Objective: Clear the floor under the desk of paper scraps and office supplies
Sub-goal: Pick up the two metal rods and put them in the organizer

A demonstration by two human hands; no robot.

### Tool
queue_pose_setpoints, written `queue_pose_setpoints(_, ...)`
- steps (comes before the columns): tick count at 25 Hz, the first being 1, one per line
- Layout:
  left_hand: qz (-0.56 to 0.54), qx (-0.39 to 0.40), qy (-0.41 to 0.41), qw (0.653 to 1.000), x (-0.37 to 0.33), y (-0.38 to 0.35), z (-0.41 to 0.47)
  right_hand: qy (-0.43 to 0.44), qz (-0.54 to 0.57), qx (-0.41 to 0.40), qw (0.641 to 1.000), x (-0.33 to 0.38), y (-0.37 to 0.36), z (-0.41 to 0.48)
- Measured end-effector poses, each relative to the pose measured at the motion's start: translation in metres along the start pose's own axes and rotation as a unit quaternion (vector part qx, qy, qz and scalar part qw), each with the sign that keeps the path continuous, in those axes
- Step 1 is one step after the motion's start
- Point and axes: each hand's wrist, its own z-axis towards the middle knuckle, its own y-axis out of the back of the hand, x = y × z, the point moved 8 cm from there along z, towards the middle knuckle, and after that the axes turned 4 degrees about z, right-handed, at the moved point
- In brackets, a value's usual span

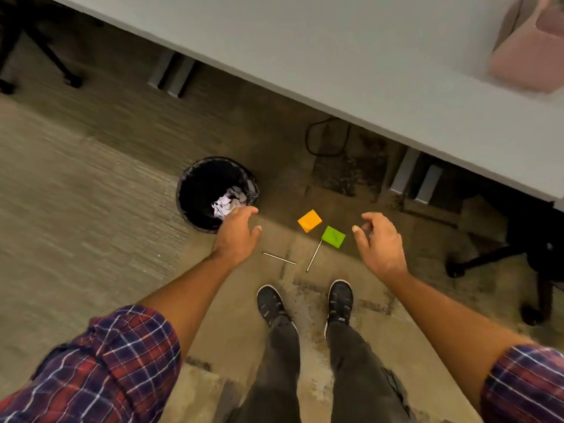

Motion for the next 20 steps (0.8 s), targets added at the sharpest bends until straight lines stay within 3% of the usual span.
queue_pose_setpoints(9,0.034,0.033,0.005,0.999,0.103,-0.198,0.08,-0.136,-0.078,0.205,0.966,-0.182,-0.236,0.031)
queue_pose_setpoints(15,0.123,0.102,-0.003,0.987,0.156,-0.369,0.139,-0.146,-0.08,0.216,0.962,-0.271,-0.366,0.081)
queue_pose_setpoints(20,0.223,0.127,-0.056,0.965,0.174,-0.457,0.197,-0.189,-0.072,0.195,0.96,-0.333,-0.445,0.132)
